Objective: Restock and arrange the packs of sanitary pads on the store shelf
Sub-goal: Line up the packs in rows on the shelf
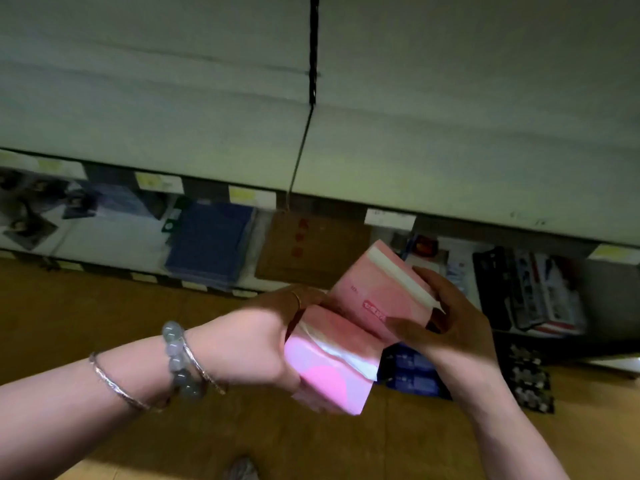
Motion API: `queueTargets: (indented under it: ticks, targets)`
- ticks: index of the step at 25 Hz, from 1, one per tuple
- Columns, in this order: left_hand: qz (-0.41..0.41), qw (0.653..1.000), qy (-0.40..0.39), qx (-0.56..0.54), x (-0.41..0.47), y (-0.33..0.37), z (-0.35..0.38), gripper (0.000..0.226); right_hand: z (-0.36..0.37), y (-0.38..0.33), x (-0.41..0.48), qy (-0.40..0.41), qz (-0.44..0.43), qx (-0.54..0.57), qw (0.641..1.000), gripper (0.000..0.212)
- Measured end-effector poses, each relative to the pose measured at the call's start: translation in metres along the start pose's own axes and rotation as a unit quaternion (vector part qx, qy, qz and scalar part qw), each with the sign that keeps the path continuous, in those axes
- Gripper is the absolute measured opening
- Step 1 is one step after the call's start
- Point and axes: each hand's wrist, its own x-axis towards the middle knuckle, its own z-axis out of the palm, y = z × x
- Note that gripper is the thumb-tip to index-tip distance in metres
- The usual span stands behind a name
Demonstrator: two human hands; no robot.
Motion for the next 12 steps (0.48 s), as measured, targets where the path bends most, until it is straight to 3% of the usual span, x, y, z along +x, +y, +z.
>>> queueTargets:
  ticks: [2, 6, 12]
  targets:
    - [0.052, 0.996, 0.058, -0.032, -0.036, 0.028, -0.024, 0.058, -0.010, -0.041, -0.008, -0.005, -0.024, -0.007, 1.000, 0.072]
    - [0.113, 0.984, 0.128, -0.039, -0.090, 0.075, -0.074, 0.076, -0.021, -0.133, -0.017, -0.006, -0.100, -0.038, 0.994, 0.072]
    - [0.173, 0.964, 0.183, -0.079, -0.162, 0.111, -0.130, 0.076, -0.022, -0.239, -0.040, 0.033, -0.197, -0.055, 0.978, 0.078]
